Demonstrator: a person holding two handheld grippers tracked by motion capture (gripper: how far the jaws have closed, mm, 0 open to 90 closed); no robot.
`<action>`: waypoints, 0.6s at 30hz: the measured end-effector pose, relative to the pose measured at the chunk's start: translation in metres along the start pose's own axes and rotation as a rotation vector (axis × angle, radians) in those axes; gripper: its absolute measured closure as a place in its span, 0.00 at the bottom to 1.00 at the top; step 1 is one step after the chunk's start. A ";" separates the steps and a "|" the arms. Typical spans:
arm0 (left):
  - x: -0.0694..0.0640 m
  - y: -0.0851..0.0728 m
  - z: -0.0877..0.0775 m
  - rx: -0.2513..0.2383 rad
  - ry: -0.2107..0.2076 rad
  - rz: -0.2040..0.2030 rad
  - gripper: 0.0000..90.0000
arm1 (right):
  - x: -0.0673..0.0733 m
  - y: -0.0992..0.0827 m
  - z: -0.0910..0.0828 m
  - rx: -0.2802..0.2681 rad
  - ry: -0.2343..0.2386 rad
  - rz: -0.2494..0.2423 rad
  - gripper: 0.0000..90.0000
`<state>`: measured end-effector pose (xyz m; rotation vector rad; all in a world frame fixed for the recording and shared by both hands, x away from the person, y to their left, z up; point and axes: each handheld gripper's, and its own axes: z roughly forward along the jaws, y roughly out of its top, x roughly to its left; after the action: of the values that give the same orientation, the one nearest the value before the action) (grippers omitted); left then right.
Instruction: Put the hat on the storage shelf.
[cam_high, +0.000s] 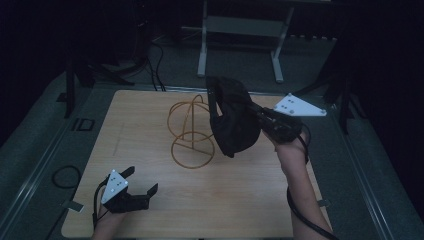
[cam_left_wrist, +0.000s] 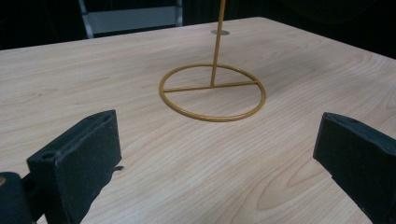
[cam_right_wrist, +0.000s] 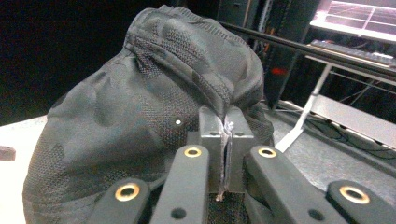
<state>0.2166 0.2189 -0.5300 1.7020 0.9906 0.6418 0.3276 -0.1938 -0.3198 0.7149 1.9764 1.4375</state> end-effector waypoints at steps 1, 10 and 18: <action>0.001 -0.001 -0.001 -0.003 0.004 0.000 0.01 | 0.002 0.001 0.004 0.005 -0.002 0.001 0.99; 0.002 -0.006 -0.002 -0.009 0.009 0.006 0.01 | 0.018 0.004 0.035 0.053 0.041 -0.016 0.99; 0.004 -0.005 -0.003 -0.031 0.016 0.001 0.01 | 0.029 0.004 0.055 0.079 0.094 -0.018 0.98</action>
<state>0.2147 0.2245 -0.5342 1.6730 0.9859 0.6693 0.3475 -0.1369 -0.3340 0.6727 2.1163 1.4126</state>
